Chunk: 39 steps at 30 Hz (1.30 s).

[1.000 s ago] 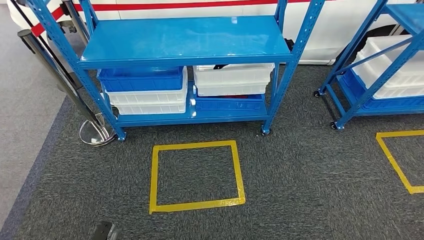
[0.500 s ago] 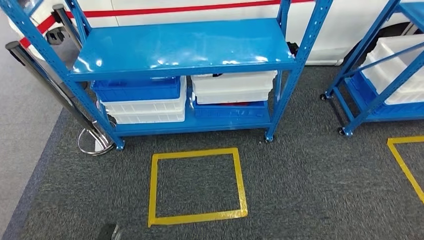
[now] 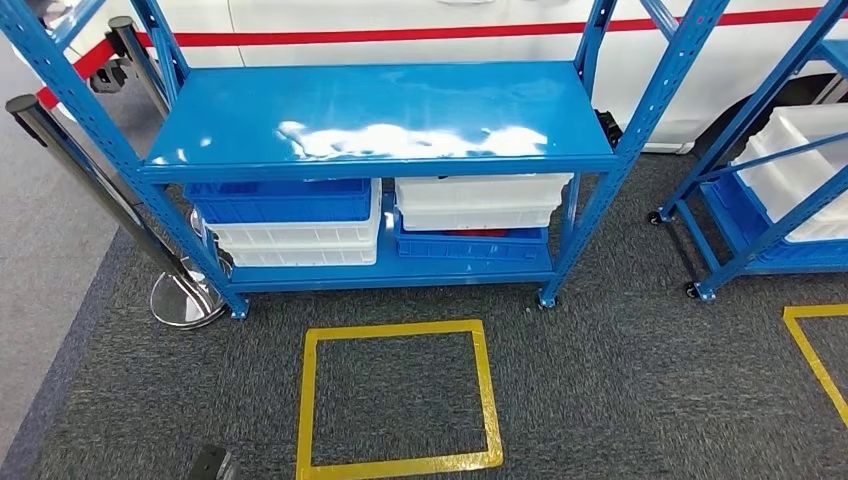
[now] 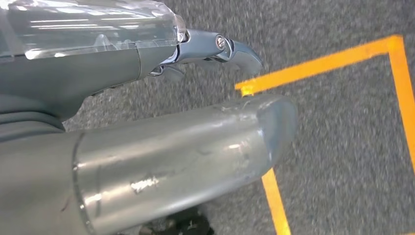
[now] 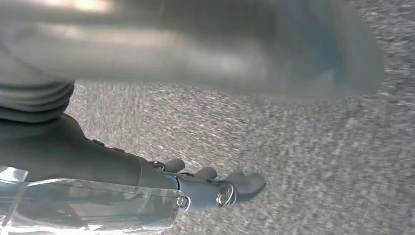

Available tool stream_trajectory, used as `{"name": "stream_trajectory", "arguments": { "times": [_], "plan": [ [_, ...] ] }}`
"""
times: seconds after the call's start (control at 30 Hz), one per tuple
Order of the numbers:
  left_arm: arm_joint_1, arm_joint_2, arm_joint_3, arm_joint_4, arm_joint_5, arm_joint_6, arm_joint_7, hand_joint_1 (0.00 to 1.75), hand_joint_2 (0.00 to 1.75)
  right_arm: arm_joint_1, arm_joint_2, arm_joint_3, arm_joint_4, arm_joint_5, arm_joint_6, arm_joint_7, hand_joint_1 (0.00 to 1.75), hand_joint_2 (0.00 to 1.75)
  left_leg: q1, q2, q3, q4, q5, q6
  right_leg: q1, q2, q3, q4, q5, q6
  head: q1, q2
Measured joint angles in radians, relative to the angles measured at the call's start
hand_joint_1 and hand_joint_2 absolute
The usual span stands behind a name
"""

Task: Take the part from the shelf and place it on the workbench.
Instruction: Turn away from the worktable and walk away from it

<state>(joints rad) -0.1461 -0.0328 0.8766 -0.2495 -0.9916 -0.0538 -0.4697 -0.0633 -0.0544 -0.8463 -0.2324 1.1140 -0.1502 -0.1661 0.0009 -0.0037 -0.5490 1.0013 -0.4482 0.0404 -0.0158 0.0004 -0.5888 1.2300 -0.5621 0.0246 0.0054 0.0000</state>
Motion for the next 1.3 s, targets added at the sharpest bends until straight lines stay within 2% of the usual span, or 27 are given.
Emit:
{"name": "stream_trajectory", "arguments": {
  "times": [0.03, 0.1, 0.13, 0.17, 0.23, 0.27, 0.3, 0.37, 0.4, 0.47, 0.53, 0.6, 0.63, 0.67, 0.73, 0.77, 0.8, 0.87, 0.93, 0.97, 1.03, 1.1, 1.13, 1.17, 1.23, 1.27, 1.3],
  "plan": [
    [0.000, 0.000, 0.000, 0.000, -0.001, 0.000, 0.000, 0.00, 0.00, 0.001, 0.001, -0.004, 0.000, -0.009, 0.007, -0.001, 0.00, 0.00, -0.001, 0.001, 0.008, 0.000, -0.009, 0.003, 0.000, 0.000, -0.043, 0.046, -0.033, 0.000, 0.000, 0.000],
    [0.003, 0.000, 0.000, 0.000, -0.003, -0.001, 0.001, 0.00, 0.00, 0.003, 0.004, -0.019, 0.001, -0.028, 0.021, -0.006, 0.00, 0.00, -0.003, 0.001, 0.032, 0.000, -0.031, 0.003, 0.001, 0.000, -0.099, 0.069, -0.079, -0.002, 0.001, 0.000],
    [0.005, 0.000, 0.000, 0.000, -0.004, -0.001, 0.002, 0.00, 0.00, 0.004, 0.005, -0.026, 0.001, -0.032, 0.024, -0.009, 0.00, 0.00, -0.003, 0.000, 0.048, 0.000, -0.044, 0.001, 0.001, 0.000, -0.107, 0.040, -0.071, -0.002, 0.001, 0.000],
    [0.007, 0.000, 0.000, 0.000, -0.004, -0.001, 0.003, 0.00, 0.00, 0.005, 0.007, -0.031, 0.001, -0.030, 0.024, -0.012, 0.00, 0.00, -0.003, 0.000, 0.065, 0.000, -0.057, -0.003, 0.001, -0.001, -0.103, -0.011, -0.033, -0.003, 0.001, 0.000],
    [0.007, 0.000, 0.000, 0.000, -0.004, -0.002, 0.004, 0.00, 0.00, 0.009, 0.010, -0.036, 0.002, -0.021, 0.021, -0.013, 0.00, 0.00, -0.005, 0.001, 0.090, 0.002, -0.086, -0.013, 0.004, -0.003, -0.093, -0.125, 0.096, -0.009, 0.002, 0.000],
    [0.007, 0.000, 0.000, 0.000, -0.005, -0.003, 0.005, 0.00, 0.00, 0.009, 0.012, -0.038, 0.002, -0.019, 0.020, -0.012, 0.00, 0.00, -0.006, 0.001, 0.097, 0.001, -0.099, -0.018, 0.007, -0.003, -0.090, -0.161, 0.144, -0.015, 0.002, 0.000],
    [0.006, 0.000, 0.000, 0.000, -0.005, -0.003, 0.005, 0.00, 0.00, 0.010, 0.013, -0.041, 0.003, -0.019, 0.019, -0.013, 0.00, 0.00, -0.008, 0.002, 0.104, 0.003, -0.105, -0.024, 0.008, -0.002, -0.089, -0.179, 0.170, -0.021, 0.001, 0.000],
    [0.005, 0.002, 0.000, 0.000, -0.005, -0.003, 0.006, 0.00, 0.00, 0.009, 0.019, -0.045, 0.003, -0.020, 0.016, -0.013, 0.00, 0.00, -0.009, 0.001, 0.109, 0.020, -0.100, -0.036, 0.006, 0.001, -0.072, -0.188, 0.162, -0.034, 0.000, 0.000],
    [0.005, 0.002, 0.000, -0.001, -0.005, -0.003, 0.006, 0.00, 0.00, 0.009, 0.022, -0.046, 0.003, -0.020, 0.014, -0.013, 0.00, 0.00, -0.009, 0.001, 0.103, 0.049, -0.090, -0.042, 0.004, 0.001, -0.057, -0.194, 0.156, -0.041, -0.001, 0.000],
    [0.004, 0.004, 0.000, -0.001, -0.005, -0.003, 0.006, 0.00, 0.00, 0.007, 0.026, -0.050, 0.003, -0.022, 0.013, -0.012, 0.00, 0.00, -0.004, 0.001, 0.049, 0.151, -0.095, -0.053, 0.002, 0.005, -0.026, -0.201, 0.139, -0.051, -0.005, 0.000],
    [0.005, 0.005, 0.000, -0.001, -0.004, -0.003, 0.005, 0.00, 0.00, 0.004, 0.028, -0.059, 0.003, -0.027, 0.014, -0.012, 0.00, 0.00, 0.001, 0.001, -0.031, 0.258, -0.154, -0.064, 0.002, 0.016, -0.003, -0.203, 0.118, -0.054, -0.008, 0.000],
    [0.009, 0.006, 0.000, -0.001, -0.004, -0.003, 0.005, 0.00, 0.00, 0.003, 0.030, -0.068, 0.003, -0.033, 0.015, -0.012, 0.00, 0.00, 0.006, 0.001, -0.083, 0.286, -0.210, -0.071, 0.002, 0.031, 0.021, -0.203, 0.097, -0.052, -0.009, 0.000],
    [0.011, 0.006, 0.000, -0.001, -0.004, -0.003, 0.005, 0.00, 0.00, 0.002, 0.031, -0.071, 0.003, -0.034, 0.015, -0.012, 0.00, 0.00, 0.007, 0.001, -0.091, 0.260, -0.206, -0.071, 0.002, 0.038, 0.036, -0.203, 0.086, -0.051, -0.009, 0.000],
    [0.013, 0.007, 0.000, -0.001, -0.004, -0.003, 0.005, 0.00, 0.00, 0.002, 0.032, -0.073, 0.003, -0.034, 0.015, -0.012, 0.00, 0.00, 0.008, 0.000, -0.090, 0.212, -0.172, -0.067, 0.002, 0.044, 0.052, -0.203, 0.074, -0.050, -0.009, 0.000],
    [0.017, 0.009, 0.000, -0.001, -0.004, -0.003, 0.006, 0.00, 0.00, 0.003, 0.036, -0.073, 0.003, -0.029, 0.012, -0.012, 0.00, 0.00, 0.006, -0.001, -0.083, 0.098, -0.048, -0.054, 0.003, 0.053, 0.079, -0.203, 0.052, -0.045, -0.011, 0.000],
    [0.018, 0.010, 0.000, -0.001, -0.004, -0.003, 0.006, 0.00, 0.00, 0.005, 0.038, -0.073, 0.003, -0.025, 0.009, -0.012, 0.00, 0.00, 0.002, -0.001, -0.080, 0.061, -0.002, -0.045, 0.004, 0.058, 0.088, -0.203, 0.040, -0.040, -0.012, 0.000],
    [0.019, 0.011, 0.001, -0.001, -0.005, -0.003, 0.006, 0.00, 0.00, 0.006, 0.040, -0.073, 0.003, -0.020, 0.007, -0.012, 0.00, 0.00, -0.002, -0.002, -0.079, 0.041, 0.025, -0.037, 0.004, 0.062, 0.097, -0.202, 0.033, -0.033, -0.013, 0.000],
    [0.015, 0.012, 0.001, -0.001, -0.005, -0.003, 0.006, 0.00, 0.00, 0.005, 0.041, -0.073, 0.003, -0.017, 0.005, -0.010, 0.00, 0.00, -0.005, -0.002, -0.062, 0.029, 0.022, -0.021, 0.004, 0.061, 0.106, -0.189, 0.033, -0.018, -0.013, 0.000],
    [0.011, 0.012, 0.001, -0.002, -0.006, -0.003, 0.005, 0.00, 0.00, 0.001, 0.042, -0.073, 0.003, -0.017, 0.004, -0.010, 0.00, 0.00, -0.003, -0.002, -0.035, 0.014, 0.019, -0.008, 0.003, 0.040, 0.088, -0.137, 0.041, -0.008, -0.010, 0.000],
    [0.010, 0.012, 0.001, -0.002, -0.006, -0.002, 0.005, 0.00, 0.00, -0.003, 0.043, -0.073, 0.003, -0.016, 0.004, -0.009, 0.00, 0.00, -0.003, -0.001, -0.023, 0.008, 0.016, -0.002, 0.003, 0.027, 0.062, -0.091, 0.031, -0.005, -0.008, 0.000],
    [0.010, 0.013, 0.001, -0.002, -0.006, 0.001, 0.006, 0.00, 0.00, -0.007, 0.044, -0.073, 0.003, -0.013, 0.005, -0.009, 0.00, 0.00, -0.005, 0.001, -0.010, 0.006, 0.006, 0.006, 0.003, 0.011, -0.011, 0.014, -0.024, 0.001, -0.006, 0.000],
    [0.013, 0.013, 0.001, -0.002, -0.008, 0.004, 0.009, 0.00, 0.00, -0.006, 0.044, -0.073, 0.003, -0.006, 0.006, -0.008, 0.00, 0.00, -0.006, 0.001, 0.004, 0.006, -0.009, 0.008, 0.002, 0.008, -0.068, 0.063, -0.069, 0.005, -0.005, 0.000],
    [0.015, 0.013, 0.001, -0.002, -0.008, 0.004, 0.010, 0.00, 0.00, -0.004, 0.044, -0.073, 0.003, -0.004, 0.006, -0.008, 0.00, 0.00, -0.006, 0.000, 0.013, 0.006, -0.017, 0.008, 0.003, 0.007, -0.077, 0.047, -0.059, 0.005, -0.005, 0.000],
    [0.017, 0.013, 0.001, -0.002, -0.009, 0.004, 0.011, 0.00, 0.00, -0.003, 0.044, -0.073, 0.003, -0.002, 0.006, -0.008, 0.00, 0.00, -0.007, 0.000, 0.025, 0.006, -0.025, 0.007, 0.003, 0.006, -0.071, 0.001, -0.022, 0.002, -0.004, 0.000],
    [0.019, 0.013, 0.001, -0.001, -0.010, 0.005, 0.012, 0.00, 0.00, -0.001, 0.045, -0.073, 0.003, -0.001, 0.007, -0.007, 0.00, 0.00, -0.008, 0.000, 0.043, 0.008, -0.044, 0.000, 0.008, 0.002, -0.046, -0.122, 0.080, -0.010, -0.003, 0.000],
    [0.019, 0.013, 0.001, -0.001, -0.010, 0.006, 0.013, 0.00, 0.00, -0.001, 0.045, -0.073, 0.003, 0.000, 0.007, -0.006, 0.00, 0.00, -0.010, 0.000, 0.049, 0.009, -0.053, -0.006, 0.011, 0.001, -0.037, -0.165, 0.112, -0.017, -0.003, 0.000],
    [0.019, 0.013, 0.001, -0.001, -0.010, 0.006, 0.013, 0.00, 0.00, -0.001, 0.045, -0.074, 0.003, 0.000, 0.007, -0.005, 0.00, 0.00, -0.011, 0.001, 0.053, 0.012, -0.059, -0.012, 0.013, 0.001, -0.035, -0.186, 0.128, -0.024, -0.002, 0.000]
  ]
}}
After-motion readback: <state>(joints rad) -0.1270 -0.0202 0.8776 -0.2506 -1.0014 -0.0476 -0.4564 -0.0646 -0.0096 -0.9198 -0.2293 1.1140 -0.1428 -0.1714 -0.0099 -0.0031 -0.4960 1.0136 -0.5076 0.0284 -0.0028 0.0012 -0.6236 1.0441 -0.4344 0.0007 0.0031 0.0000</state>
